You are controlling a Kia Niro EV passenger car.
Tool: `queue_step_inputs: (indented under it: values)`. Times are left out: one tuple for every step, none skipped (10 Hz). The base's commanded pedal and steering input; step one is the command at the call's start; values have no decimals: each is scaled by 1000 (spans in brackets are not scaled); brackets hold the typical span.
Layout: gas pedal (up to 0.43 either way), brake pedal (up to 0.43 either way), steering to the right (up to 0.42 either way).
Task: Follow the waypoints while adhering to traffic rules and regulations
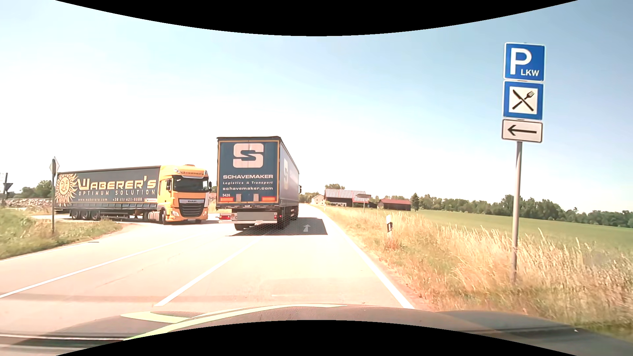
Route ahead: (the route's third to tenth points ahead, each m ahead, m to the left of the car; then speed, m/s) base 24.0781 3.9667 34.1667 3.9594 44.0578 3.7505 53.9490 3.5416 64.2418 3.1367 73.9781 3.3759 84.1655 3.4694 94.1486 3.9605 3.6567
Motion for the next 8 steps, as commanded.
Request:
queue_step_inputs:
  values:
    - [0, 0, -7]
    - [8, 0, -7]
    - [67, 0, -7]
    - [118, 0, -7]
    - [169, 0, -7]
    - [189, 0, -7]
    - [209, 0, -7]
    - [248, 0, -7]
